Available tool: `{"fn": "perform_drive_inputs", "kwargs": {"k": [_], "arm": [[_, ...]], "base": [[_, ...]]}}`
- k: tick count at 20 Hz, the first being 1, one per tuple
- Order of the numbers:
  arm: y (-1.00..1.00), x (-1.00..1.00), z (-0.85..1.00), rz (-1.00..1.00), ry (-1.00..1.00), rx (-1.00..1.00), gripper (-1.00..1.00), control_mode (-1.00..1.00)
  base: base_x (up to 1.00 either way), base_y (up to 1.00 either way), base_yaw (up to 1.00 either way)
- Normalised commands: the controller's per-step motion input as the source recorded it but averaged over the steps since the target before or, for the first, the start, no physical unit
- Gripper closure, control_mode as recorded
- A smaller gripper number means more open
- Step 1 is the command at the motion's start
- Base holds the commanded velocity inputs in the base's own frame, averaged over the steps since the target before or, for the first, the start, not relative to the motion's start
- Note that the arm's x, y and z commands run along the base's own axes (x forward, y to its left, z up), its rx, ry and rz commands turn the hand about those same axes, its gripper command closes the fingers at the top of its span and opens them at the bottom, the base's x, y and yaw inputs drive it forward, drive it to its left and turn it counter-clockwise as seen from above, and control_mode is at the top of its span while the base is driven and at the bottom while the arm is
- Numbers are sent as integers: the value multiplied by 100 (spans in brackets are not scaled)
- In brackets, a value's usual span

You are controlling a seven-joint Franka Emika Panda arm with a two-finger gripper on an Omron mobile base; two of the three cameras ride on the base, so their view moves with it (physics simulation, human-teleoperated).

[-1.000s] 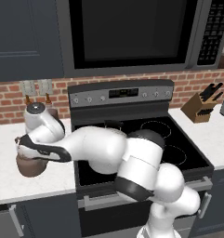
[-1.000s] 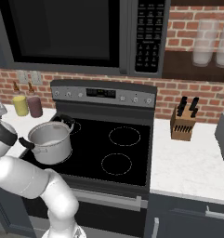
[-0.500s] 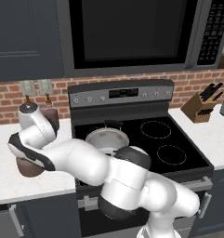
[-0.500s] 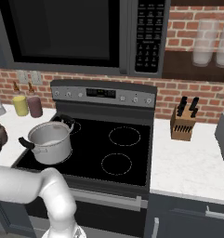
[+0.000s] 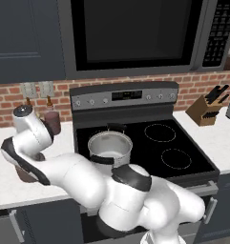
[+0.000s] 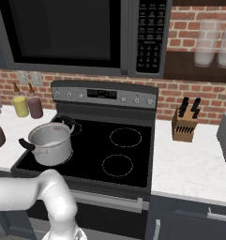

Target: Pick the kettle from the counter and place it on a stove burner. Then turn the burner on.

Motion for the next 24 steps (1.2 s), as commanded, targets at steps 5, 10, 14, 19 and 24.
{"fn": "perform_drive_inputs", "kwargs": {"k": [5, 10, 14, 19, 24], "arm": [[-4, -93, 19, 0, -49, 0, 100, -100], [-42, -100, 81, 0, -85, 1, 100, -100], [-86, -75, 100, -5, -64, 13, 100, -100], [-100, -29, 100, -14, -28, 25, 100, -100], [-100, -3, 100, -16, -5, 30, 100, -100]], "base": [[0, 0, 0], [0, 0, 0], [0, 0, 0], [0, 0, 0], [0, 0, 0]]}}
